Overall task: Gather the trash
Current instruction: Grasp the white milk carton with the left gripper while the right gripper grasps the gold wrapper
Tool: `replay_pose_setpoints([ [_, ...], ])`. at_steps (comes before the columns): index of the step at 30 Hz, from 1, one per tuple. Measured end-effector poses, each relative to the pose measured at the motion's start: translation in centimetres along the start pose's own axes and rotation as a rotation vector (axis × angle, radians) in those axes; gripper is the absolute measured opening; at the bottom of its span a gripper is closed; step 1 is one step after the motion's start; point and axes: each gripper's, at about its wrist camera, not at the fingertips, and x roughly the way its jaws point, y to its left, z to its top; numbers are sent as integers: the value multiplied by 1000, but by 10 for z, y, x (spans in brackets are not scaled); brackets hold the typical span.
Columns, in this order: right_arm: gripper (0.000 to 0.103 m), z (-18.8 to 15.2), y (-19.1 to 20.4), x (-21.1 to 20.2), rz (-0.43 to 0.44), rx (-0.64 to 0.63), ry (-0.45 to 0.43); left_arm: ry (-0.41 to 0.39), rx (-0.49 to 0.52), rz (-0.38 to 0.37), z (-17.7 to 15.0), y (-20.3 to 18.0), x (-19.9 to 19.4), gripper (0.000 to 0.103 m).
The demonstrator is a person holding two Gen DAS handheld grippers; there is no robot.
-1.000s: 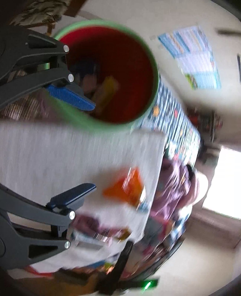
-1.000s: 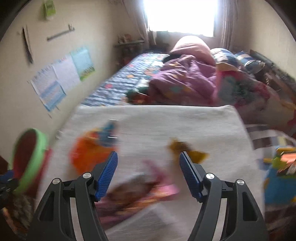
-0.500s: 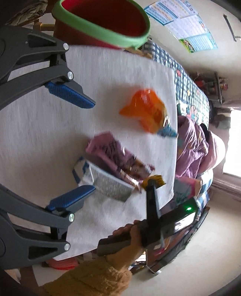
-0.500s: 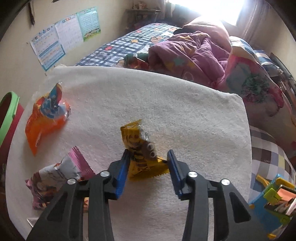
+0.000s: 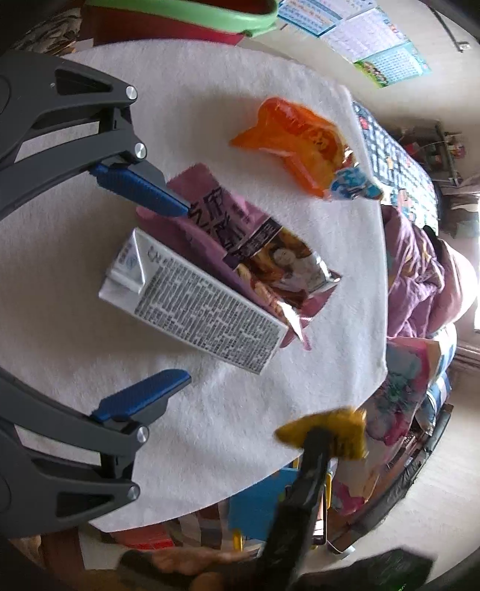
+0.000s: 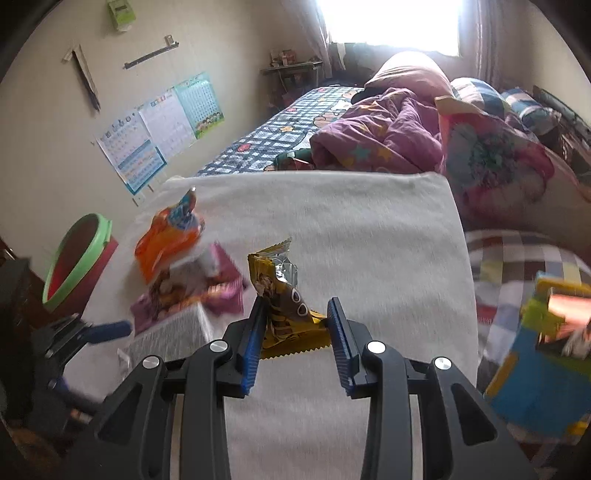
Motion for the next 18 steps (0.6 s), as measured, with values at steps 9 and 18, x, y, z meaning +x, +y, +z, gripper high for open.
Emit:
replay_pose_setpoints([
  [9, 33, -18, -8, -6, 28, 51, 2, 20, 15, 7, 4, -20, 5, 69],
  [18, 33, -22, 3, -19, 51, 59, -25, 9, -67, -26, -6, -7, -7, 40],
])
